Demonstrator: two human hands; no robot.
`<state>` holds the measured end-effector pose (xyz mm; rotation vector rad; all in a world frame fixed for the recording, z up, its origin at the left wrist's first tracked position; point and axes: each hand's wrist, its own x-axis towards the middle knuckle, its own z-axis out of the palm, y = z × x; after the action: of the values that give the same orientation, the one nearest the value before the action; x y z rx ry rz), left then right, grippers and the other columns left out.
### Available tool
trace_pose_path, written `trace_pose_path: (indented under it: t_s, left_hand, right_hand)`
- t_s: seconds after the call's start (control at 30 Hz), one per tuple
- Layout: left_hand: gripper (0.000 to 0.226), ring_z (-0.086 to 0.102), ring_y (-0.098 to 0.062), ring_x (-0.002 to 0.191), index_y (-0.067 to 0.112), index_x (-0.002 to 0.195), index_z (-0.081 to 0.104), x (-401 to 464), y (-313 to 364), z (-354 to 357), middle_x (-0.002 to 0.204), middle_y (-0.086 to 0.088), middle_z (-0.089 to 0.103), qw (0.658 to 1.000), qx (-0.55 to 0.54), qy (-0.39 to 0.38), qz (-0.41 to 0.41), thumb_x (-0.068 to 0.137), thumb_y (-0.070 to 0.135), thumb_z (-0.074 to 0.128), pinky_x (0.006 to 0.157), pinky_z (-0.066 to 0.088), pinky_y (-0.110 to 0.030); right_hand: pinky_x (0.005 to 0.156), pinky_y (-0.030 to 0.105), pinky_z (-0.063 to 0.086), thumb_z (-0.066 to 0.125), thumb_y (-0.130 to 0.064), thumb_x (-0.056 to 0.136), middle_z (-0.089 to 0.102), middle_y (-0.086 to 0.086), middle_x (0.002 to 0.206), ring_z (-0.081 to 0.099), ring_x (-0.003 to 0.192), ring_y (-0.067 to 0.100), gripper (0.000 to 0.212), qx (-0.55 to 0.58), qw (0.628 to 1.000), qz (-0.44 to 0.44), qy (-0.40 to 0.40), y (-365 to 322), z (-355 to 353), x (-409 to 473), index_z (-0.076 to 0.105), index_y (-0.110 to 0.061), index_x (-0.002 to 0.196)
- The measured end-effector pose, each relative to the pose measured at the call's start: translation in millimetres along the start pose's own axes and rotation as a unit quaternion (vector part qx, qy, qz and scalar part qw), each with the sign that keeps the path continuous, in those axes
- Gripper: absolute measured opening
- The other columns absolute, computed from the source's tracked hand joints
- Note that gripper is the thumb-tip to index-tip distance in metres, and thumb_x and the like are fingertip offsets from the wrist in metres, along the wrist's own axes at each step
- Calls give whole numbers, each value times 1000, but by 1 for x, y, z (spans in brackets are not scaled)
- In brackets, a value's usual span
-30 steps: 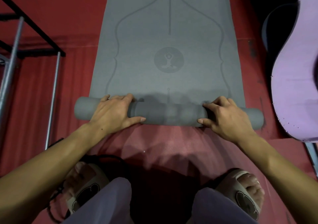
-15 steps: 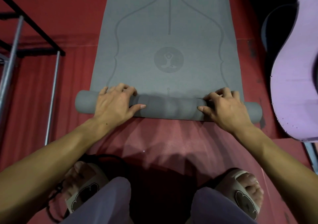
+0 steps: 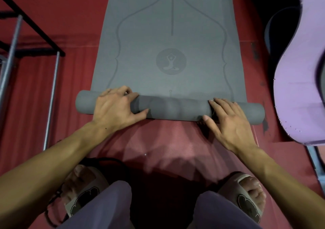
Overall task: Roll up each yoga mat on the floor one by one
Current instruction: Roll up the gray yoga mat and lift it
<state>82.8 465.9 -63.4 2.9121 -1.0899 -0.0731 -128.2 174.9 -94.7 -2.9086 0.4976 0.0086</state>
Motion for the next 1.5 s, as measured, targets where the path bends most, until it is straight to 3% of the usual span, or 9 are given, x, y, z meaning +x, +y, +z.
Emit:
trace_pose_path:
  t_s: [0.07,0.13,0.3,0.57,0.73,0.9,1.07,1.33,1.5]
  left_hand:
    - [79,66,-21,104,32,120,73,2,0,2,111,9,61,1000,7,-10,12,74,92,47,115,36,-53]
    - [85,62,-22,109,30,125,71,7,-3,3,114,7,58,999,7,-31,27,71,92,48,117,32,-57]
    - [91,57,-26,111,23,138,60,16,-12,8,125,0,56,995,38,-66,69,69,82,67,101,45,-47]
    - [87,62,-25,112,26,142,59,20,-21,8,127,6,64,995,10,-77,60,73,75,75,83,57,-45]
    - [83,61,-24,124,34,146,54,12,-27,6,135,6,65,987,-53,-140,63,76,72,76,97,51,-41]
    - [83,53,-9,137,49,152,41,-4,-36,3,148,23,56,966,-91,-217,108,79,82,64,108,44,-34]
    - [73,58,-6,128,51,145,49,-16,-36,3,141,32,57,939,-107,-301,126,81,82,63,104,46,-36]
    - [72,48,-8,134,53,145,49,-11,-34,5,143,27,51,942,-123,-299,85,80,76,69,106,43,-41]
    - [54,54,-17,131,49,136,57,1,-31,3,138,18,59,969,-134,-201,59,87,65,70,106,47,-44]
  right_hand:
    - [125,48,28,30,-67,105,54,4,153,44,145,26,71,6,1000,0,1,0,-3,4,53,-19,152]
    - [124,49,29,25,-73,102,55,3,152,46,143,25,78,-6,1000,-3,-5,1,-4,10,53,-19,151]
    - [120,54,33,45,-89,85,57,2,148,51,137,28,96,-80,996,-15,-28,6,0,22,52,-18,151]
    - [97,49,44,48,-84,81,66,-2,129,60,116,29,85,-87,994,-50,-32,18,0,37,57,-24,140]
    - [89,46,52,39,-92,74,70,-9,125,64,112,25,92,-109,980,-84,-143,24,-17,42,55,-34,143]
    - [95,44,53,51,-93,74,67,-14,133,63,119,21,89,-76,955,-91,-272,23,-29,35,41,-48,151]
    - [93,41,53,58,-92,69,70,-22,116,66,113,15,82,-13,924,-73,-374,21,-30,22,49,-52,140]
    - [96,44,51,62,-94,64,62,-25,120,60,118,11,80,-33,914,-51,-401,14,-38,38,55,-56,134]
    - [84,37,48,68,-81,75,54,-15,116,59,115,12,63,14,963,1,-269,22,-46,40,60,-49,129]
